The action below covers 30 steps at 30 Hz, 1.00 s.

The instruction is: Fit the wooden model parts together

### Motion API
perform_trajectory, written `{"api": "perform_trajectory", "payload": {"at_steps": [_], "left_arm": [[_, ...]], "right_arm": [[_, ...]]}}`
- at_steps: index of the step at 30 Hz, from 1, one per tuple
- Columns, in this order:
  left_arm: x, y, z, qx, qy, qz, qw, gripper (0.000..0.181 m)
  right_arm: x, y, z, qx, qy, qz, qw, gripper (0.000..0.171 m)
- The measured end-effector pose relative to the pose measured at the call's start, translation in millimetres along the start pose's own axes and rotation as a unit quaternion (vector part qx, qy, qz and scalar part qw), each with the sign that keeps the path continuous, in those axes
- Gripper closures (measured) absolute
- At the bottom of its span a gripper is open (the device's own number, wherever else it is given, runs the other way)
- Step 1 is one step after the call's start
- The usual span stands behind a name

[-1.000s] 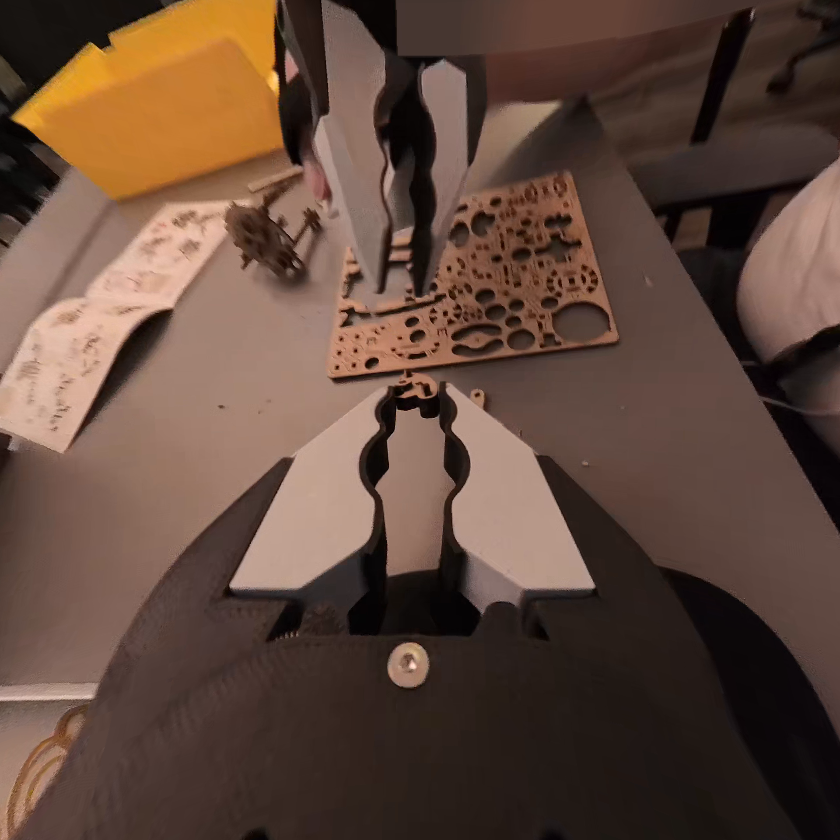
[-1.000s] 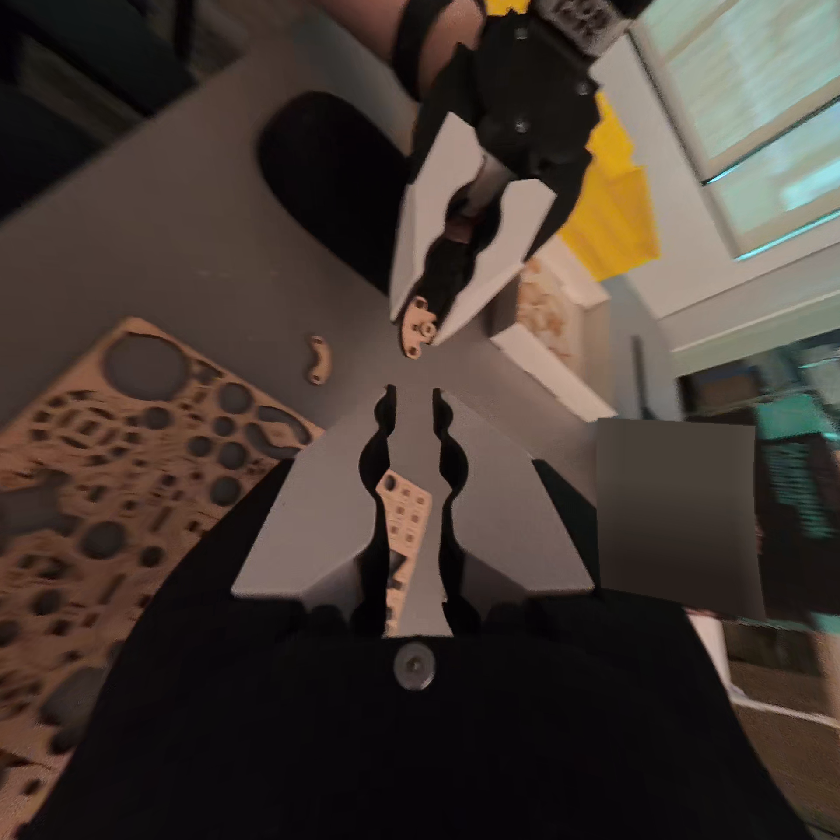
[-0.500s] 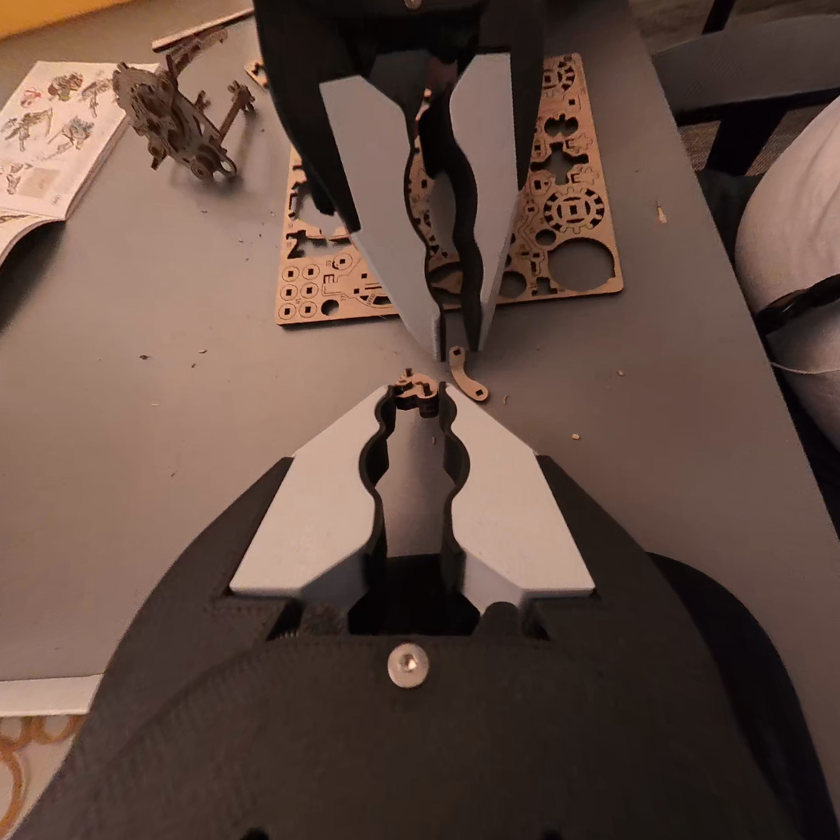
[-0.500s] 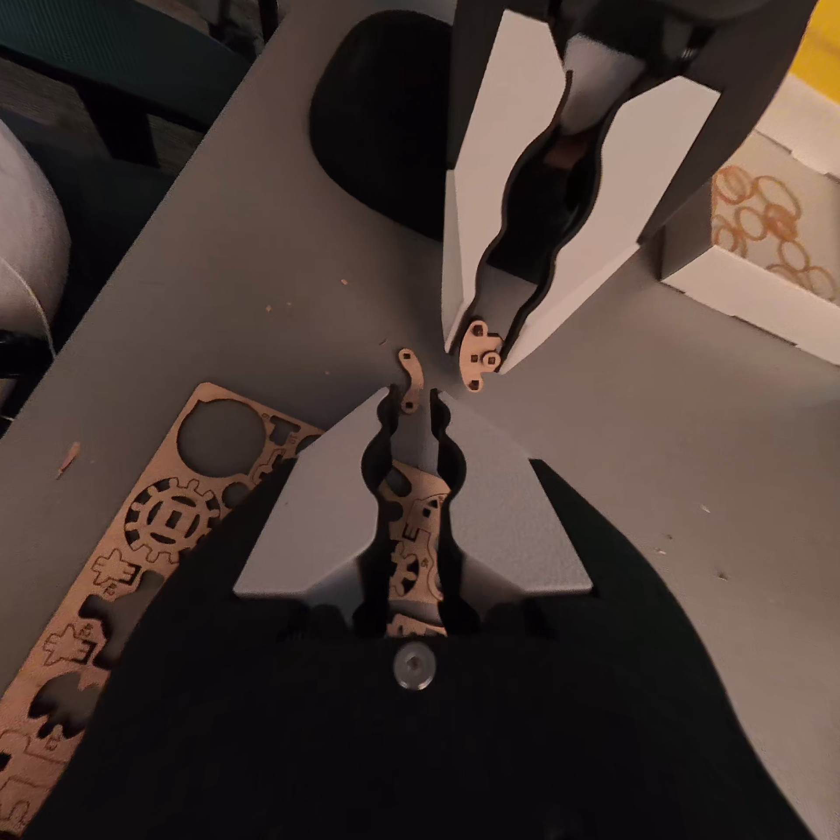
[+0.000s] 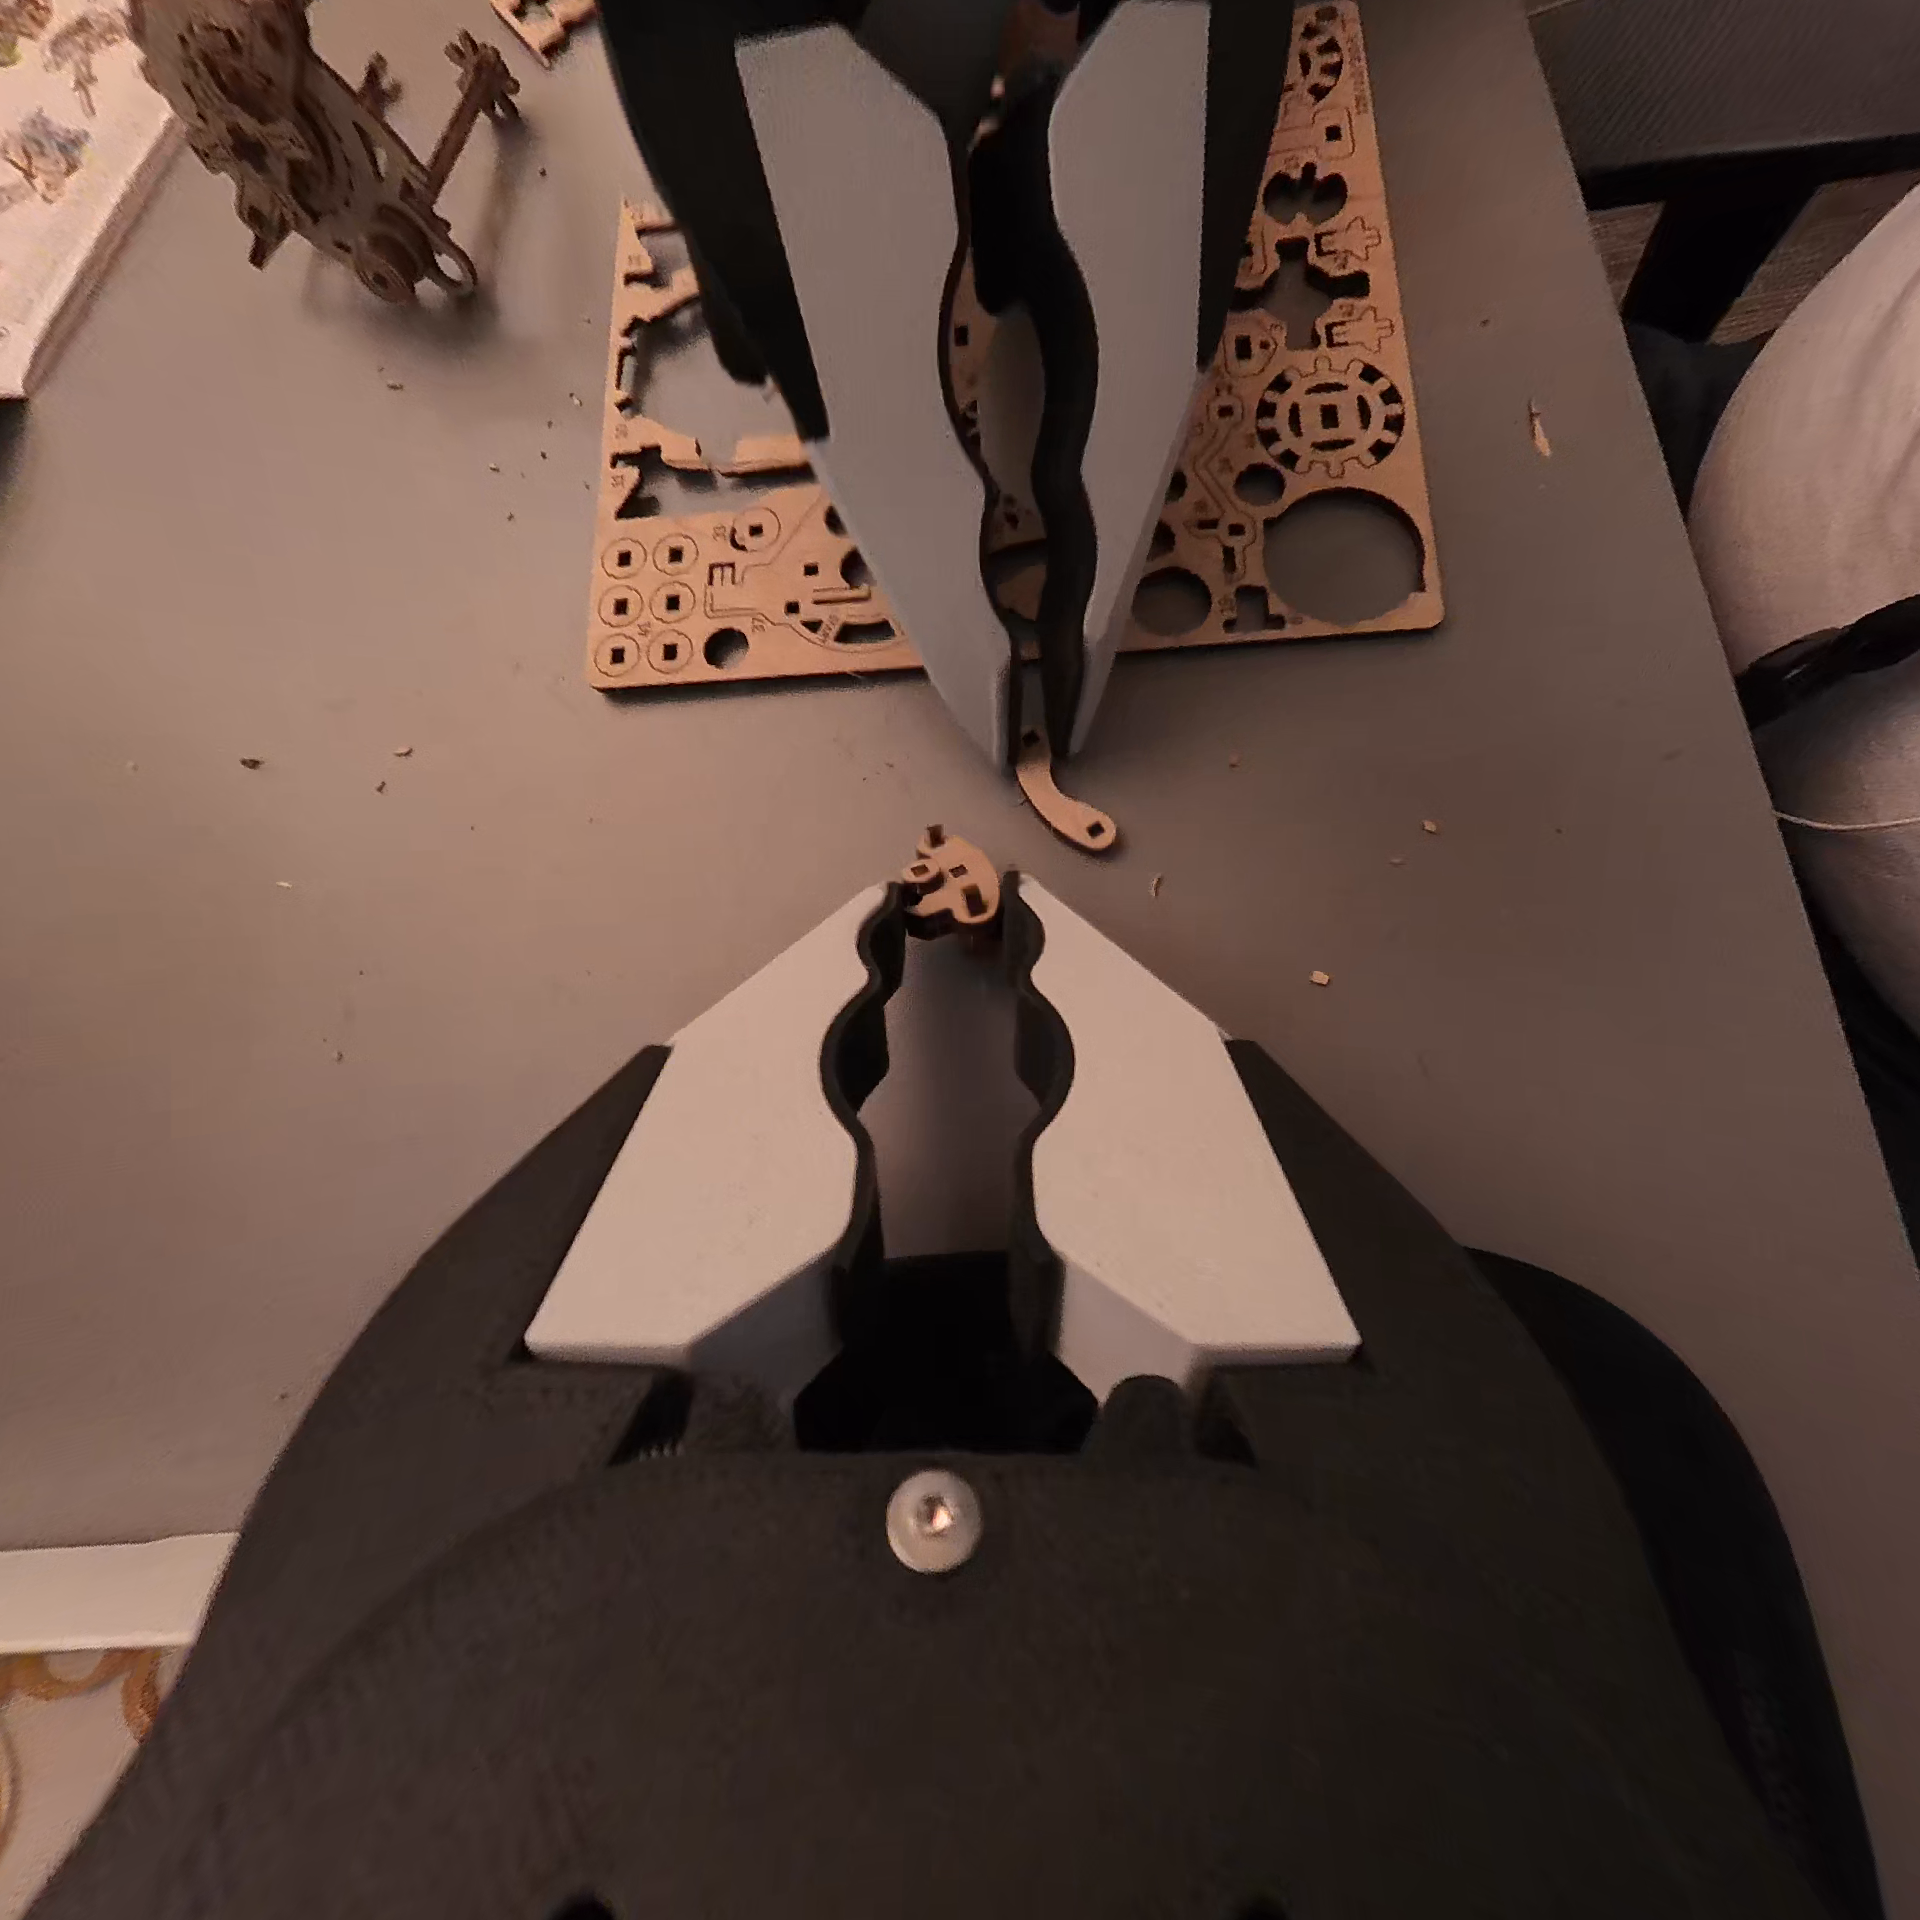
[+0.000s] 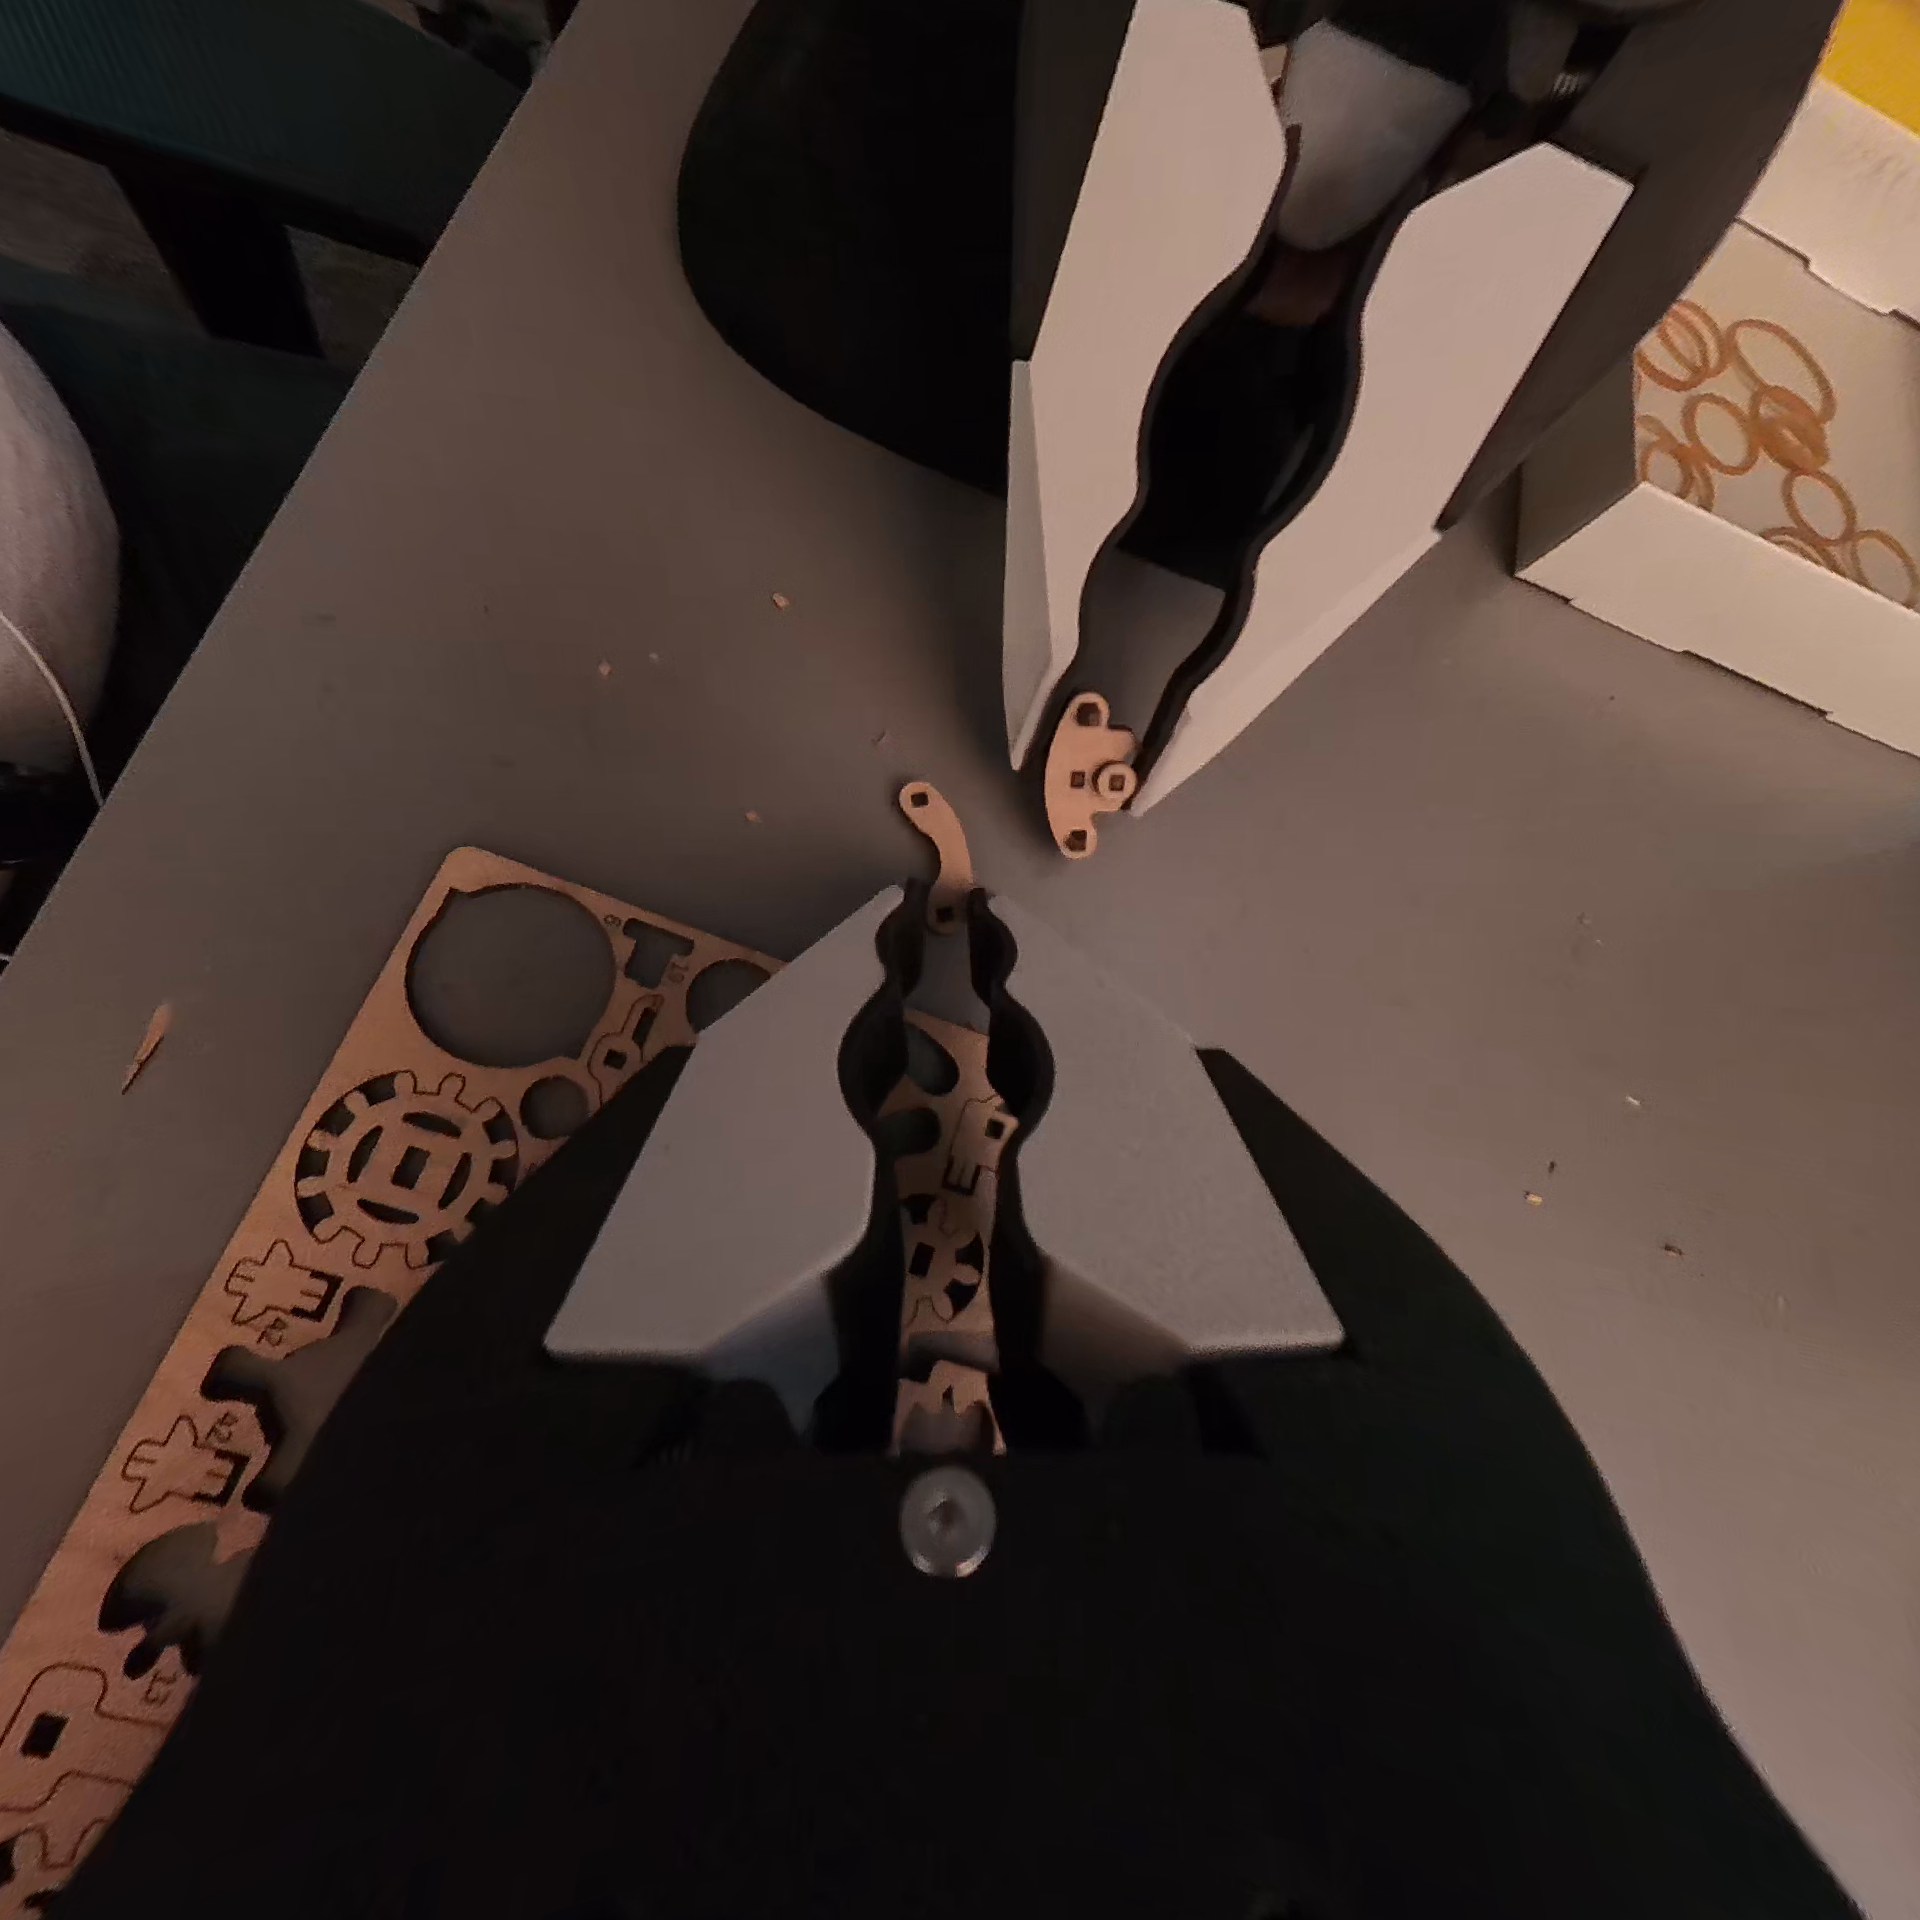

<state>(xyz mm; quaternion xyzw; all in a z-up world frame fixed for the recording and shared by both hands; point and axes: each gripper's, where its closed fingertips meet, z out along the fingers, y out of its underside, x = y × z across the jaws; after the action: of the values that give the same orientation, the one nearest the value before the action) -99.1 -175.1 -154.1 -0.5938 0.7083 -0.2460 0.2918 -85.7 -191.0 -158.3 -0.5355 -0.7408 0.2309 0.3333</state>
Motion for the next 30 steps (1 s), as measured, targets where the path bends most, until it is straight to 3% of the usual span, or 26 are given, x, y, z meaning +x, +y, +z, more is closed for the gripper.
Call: {"api": "perform_trajectory", "payload": {"at_steps": [9, 17, 22, 30], "left_arm": [[0, 4, 3, -0.026, 0.005, -0.013, 1.000, 0.164], [-11, 5, -15, -0.040, -0.065, -0.008, 0.997, 0.142], [1, -27, -46, 0.062, -0.139, 0.007, 0.988, 0.151], [19, -24, -43, 0.072, -0.212, 0.021, 0.975, 0.165]], "right_arm": [[6, -4, -15, 0.034, 0.010, 0.036, 0.999, 0.165], [10, -3, -21, 0.056, -0.018, 0.116, 0.991, 0.165], [8, -20, -28, 0.093, -0.089, 0.219, 0.967, 0.165], [1, -31, -21, 0.083, -0.158, 0.295, 0.939, 0.165]]}}
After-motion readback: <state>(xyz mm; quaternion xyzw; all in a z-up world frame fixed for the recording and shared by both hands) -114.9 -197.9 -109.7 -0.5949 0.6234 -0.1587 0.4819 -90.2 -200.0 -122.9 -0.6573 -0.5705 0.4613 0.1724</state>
